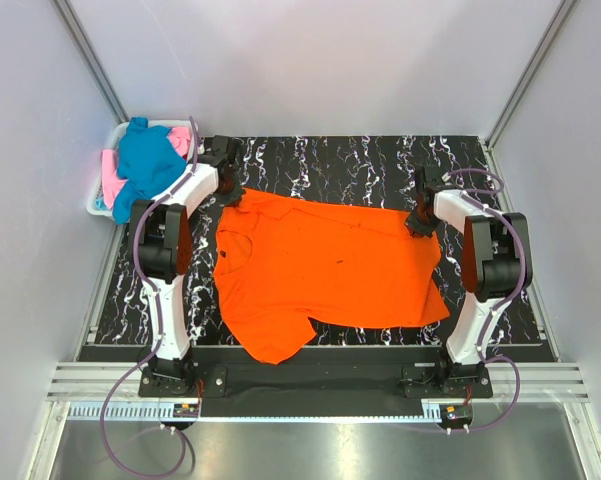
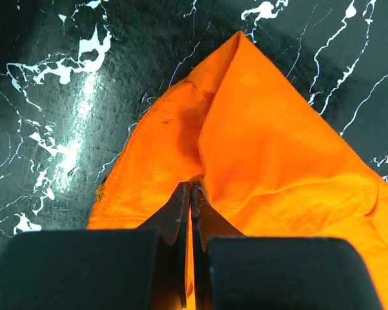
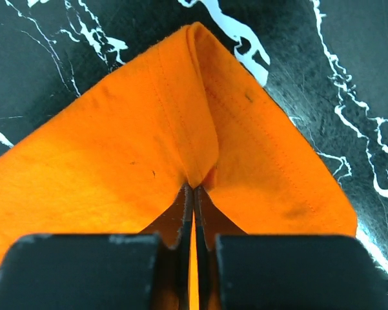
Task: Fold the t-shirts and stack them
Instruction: Flatten the tshirt out
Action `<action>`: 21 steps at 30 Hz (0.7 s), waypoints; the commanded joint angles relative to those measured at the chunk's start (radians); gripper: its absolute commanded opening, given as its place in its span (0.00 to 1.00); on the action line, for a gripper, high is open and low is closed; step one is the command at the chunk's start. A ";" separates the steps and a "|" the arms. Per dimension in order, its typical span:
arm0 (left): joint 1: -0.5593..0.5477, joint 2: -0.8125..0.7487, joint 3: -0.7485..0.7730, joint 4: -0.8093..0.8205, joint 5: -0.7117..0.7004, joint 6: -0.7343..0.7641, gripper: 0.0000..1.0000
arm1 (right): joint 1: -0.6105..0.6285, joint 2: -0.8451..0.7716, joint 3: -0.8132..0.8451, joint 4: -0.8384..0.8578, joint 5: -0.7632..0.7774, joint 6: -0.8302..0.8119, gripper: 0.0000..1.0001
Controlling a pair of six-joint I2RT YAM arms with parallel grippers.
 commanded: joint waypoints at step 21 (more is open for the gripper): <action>-0.003 -0.047 0.002 0.034 0.007 0.008 0.00 | 0.005 0.104 0.251 0.038 -0.032 -0.066 0.01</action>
